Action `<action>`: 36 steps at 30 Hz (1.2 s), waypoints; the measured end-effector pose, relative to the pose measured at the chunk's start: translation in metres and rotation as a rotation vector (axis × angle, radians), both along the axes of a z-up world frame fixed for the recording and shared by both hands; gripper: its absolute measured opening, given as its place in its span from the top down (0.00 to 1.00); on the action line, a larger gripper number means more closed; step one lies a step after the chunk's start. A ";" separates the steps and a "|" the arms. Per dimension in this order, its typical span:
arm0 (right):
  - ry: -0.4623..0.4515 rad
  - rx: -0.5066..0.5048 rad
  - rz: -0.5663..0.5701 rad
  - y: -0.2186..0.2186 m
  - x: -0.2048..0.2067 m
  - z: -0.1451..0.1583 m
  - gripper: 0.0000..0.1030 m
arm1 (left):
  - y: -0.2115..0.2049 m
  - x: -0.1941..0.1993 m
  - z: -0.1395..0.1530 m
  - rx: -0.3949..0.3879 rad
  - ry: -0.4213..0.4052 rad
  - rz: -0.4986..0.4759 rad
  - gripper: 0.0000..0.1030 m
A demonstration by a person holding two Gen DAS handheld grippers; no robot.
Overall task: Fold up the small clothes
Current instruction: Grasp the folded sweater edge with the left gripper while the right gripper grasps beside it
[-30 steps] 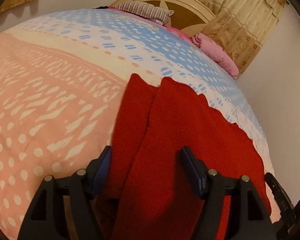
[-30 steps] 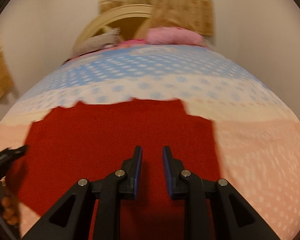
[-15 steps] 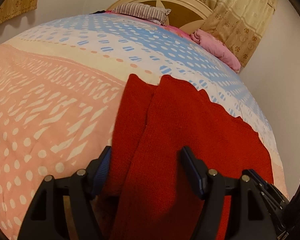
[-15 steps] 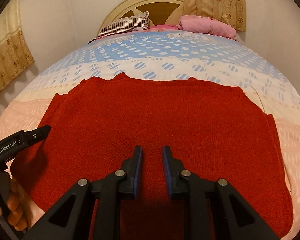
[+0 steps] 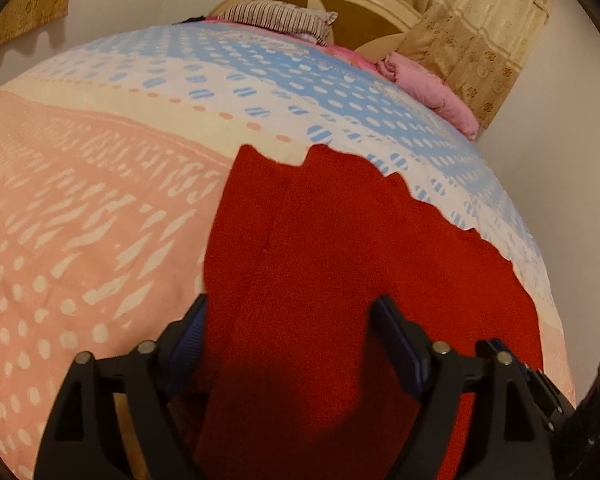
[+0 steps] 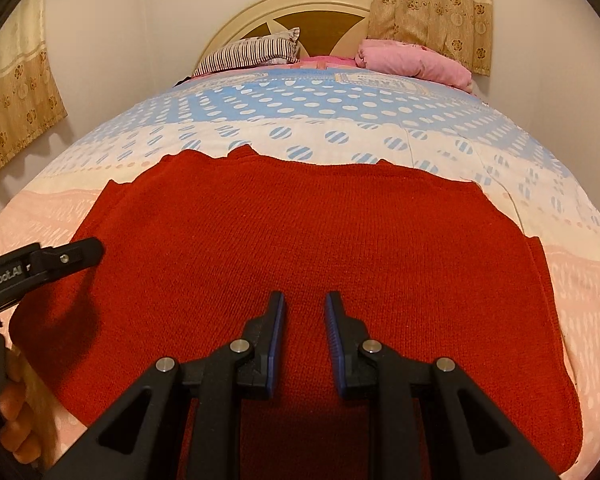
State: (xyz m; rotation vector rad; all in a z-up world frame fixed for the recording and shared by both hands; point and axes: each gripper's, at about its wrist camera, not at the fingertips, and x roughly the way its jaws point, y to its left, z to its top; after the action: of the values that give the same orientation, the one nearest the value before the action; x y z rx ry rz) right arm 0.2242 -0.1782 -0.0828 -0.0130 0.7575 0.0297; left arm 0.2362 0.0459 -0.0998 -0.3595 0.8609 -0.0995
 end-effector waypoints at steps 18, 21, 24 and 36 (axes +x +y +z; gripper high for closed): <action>-0.003 -0.014 -0.002 0.002 0.000 0.001 0.79 | -0.015 -0.006 0.016 -0.013 -0.088 -0.047 0.76; -0.004 -0.004 -0.001 0.000 -0.001 0.001 0.79 | -0.025 -0.006 0.030 0.015 -0.127 -0.079 0.77; -0.004 0.020 0.000 -0.002 -0.001 0.000 0.79 | -0.044 -0.011 0.046 0.057 -0.195 -0.151 0.78; -0.002 0.141 0.010 -0.017 0.000 -0.001 0.79 | -0.088 -0.009 0.040 0.159 -0.227 -0.298 0.78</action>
State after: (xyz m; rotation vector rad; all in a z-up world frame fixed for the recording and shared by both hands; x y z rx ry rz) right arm 0.2240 -0.1955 -0.0839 0.1171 0.7516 0.0922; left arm 0.2269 -0.0425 -0.0595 -0.0668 0.6873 -0.3394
